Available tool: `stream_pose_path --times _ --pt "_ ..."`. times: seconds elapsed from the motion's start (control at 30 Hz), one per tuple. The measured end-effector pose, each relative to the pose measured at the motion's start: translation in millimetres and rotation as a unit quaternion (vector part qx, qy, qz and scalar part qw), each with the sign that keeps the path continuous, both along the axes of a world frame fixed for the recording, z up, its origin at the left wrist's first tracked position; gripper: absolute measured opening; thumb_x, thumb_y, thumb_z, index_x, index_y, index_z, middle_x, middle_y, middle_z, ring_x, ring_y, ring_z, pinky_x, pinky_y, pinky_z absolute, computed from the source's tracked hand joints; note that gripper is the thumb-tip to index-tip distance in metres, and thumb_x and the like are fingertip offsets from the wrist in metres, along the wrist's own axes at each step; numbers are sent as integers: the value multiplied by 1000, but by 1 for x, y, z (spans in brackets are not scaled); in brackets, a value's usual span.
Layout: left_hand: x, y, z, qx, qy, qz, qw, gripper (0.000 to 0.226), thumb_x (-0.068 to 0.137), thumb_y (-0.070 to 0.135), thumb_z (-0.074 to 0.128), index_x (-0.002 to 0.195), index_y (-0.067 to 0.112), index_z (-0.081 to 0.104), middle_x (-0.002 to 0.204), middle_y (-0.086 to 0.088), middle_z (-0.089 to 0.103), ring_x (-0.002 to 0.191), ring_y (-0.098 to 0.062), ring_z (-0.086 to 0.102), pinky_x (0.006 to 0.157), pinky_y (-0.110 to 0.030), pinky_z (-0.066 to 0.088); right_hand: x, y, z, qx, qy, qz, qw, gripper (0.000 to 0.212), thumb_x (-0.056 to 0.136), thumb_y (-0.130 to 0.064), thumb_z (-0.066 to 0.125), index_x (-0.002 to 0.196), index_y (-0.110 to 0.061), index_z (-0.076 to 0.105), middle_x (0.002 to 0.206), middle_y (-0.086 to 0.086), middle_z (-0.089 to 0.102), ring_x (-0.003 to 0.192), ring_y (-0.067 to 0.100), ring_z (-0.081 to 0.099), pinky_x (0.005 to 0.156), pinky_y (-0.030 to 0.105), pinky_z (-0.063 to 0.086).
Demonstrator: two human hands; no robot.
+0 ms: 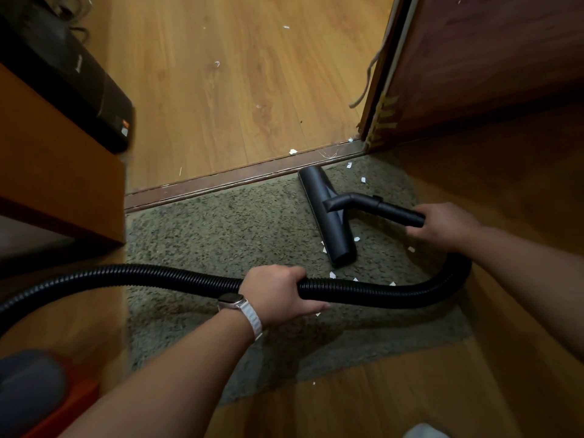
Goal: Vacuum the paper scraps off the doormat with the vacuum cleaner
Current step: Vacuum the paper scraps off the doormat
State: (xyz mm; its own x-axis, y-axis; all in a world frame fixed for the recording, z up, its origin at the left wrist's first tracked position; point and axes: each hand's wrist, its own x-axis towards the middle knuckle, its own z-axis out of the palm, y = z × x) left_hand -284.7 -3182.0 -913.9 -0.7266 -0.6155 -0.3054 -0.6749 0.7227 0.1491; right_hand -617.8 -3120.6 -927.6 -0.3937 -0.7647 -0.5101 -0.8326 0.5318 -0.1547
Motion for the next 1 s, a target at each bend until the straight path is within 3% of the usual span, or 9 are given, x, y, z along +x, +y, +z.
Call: stream_pose_path --times 0.17,0.3,0.47,0.53,0.67,1.0 --pt "3 -1 -1 -6 3 -10 1000 64 69 92 42 75 28 48 65 11 52 66 -13 59 57 -26 42 10 3 4 -6 -15 4 1000 29 92 -43 63 117 -29 60 82 -3 62 68 14 59 53 28 40" --pt "10 -3 0 -7 -1 -43 999 62 72 87 48 86 28 59 75 10 63 76 -13 65 60 -26 43 45 -7 8 7 -17 111 994 16 90 -43 63 105 -38 58 77 -9 60 66 7 57 52 25 37" --pt "23 -2 -3 2 -10 -67 998 60 72 88 47 80 29 53 77 10 64 74 -11 64 59 -26 38 74 -18 4 26 -5 190 981 15 90 -45 60 101 -35 58 77 -9 62 70 11 60 64 32 54" --pt "24 -1 -3 2 -14 -62 998 63 72 87 47 84 27 58 78 10 64 75 -11 64 59 -25 38 70 -17 5 25 -5 176 984 16 90 -44 61 102 -35 58 77 -9 62 69 10 60 61 31 52" --pt "18 3 -3 14 1 -49 999 57 73 86 49 79 30 46 70 12 51 75 -13 64 59 -26 37 48 -3 12 26 -11 118 993 17 91 -41 62 107 -35 59 77 -7 61 65 9 58 51 25 38" --pt "0 14 -9 3 25 -55 998 61 72 89 44 78 28 47 66 11 49 74 -14 64 58 -26 35 6 53 14 17 8 -16 1000 28 92 -44 63 117 -32 60 79 -4 63 68 14 61 57 31 47"
